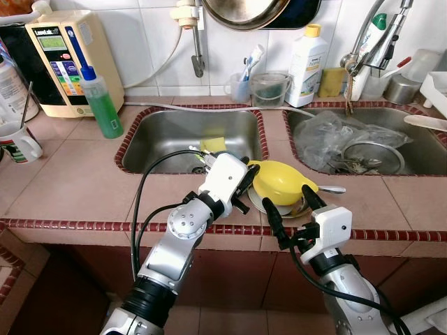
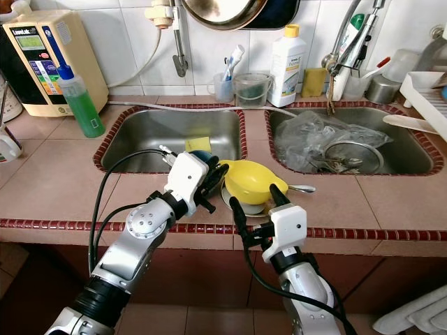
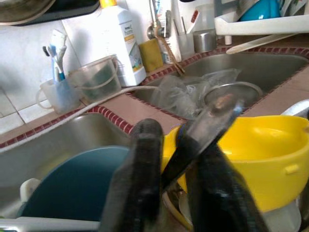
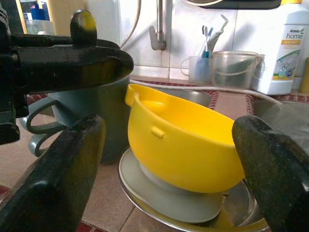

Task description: Kitchen organization

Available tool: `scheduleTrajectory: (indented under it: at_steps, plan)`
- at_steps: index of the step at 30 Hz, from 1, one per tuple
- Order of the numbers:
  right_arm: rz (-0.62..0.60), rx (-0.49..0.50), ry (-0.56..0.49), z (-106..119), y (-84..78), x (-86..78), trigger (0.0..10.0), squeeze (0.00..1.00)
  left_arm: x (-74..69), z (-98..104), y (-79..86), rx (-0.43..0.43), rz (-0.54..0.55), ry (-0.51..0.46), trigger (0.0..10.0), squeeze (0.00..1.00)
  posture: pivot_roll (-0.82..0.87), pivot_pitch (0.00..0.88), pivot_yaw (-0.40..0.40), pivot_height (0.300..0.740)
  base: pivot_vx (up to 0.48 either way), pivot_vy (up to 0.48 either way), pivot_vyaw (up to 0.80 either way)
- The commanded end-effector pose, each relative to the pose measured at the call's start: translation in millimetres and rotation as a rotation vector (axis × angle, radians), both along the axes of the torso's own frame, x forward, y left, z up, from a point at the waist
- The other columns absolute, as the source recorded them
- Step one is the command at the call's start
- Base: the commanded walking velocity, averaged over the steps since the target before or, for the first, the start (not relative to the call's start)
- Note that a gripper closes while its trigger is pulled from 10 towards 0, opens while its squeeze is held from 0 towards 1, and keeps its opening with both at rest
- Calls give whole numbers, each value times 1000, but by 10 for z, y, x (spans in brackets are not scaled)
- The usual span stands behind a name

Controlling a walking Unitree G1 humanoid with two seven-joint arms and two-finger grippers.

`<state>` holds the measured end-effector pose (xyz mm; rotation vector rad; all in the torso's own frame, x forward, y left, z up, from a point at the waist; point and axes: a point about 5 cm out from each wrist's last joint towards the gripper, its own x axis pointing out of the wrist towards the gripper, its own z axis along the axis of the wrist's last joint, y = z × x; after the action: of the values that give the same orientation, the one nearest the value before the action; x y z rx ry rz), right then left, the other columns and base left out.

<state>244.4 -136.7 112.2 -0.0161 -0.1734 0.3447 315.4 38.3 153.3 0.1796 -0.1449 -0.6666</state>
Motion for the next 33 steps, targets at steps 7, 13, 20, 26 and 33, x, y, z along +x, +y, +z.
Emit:
scheduleTrajectory:
  at_steps: [7,13,20,26,33]
  plan:
    - [4,7,-14,47,33,-16,10000,0,15,-13,37,18,24,25,10000,0,-96,0,102,740,0,0,0]
    - [4,13,-15,50,41,-16,10000,0,7,0,26,11,20,28,10000,0,-94,0,101,740,0,0,0]
    - [3,14,-16,54,46,-13,10000,0,-1,31,53,1,15,18,0,0,-92,0,100,740,0,0,0]
    - [5,16,-18,59,56,-4,10000,0,7,55,34,13,-1,31,10000,0,-90,0,98,740,0,0,0]
    - [8,15,-21,67,61,14,10000,0,57,156,67,17,4,16,10000,0,-89,0,96,740,0,0,0]
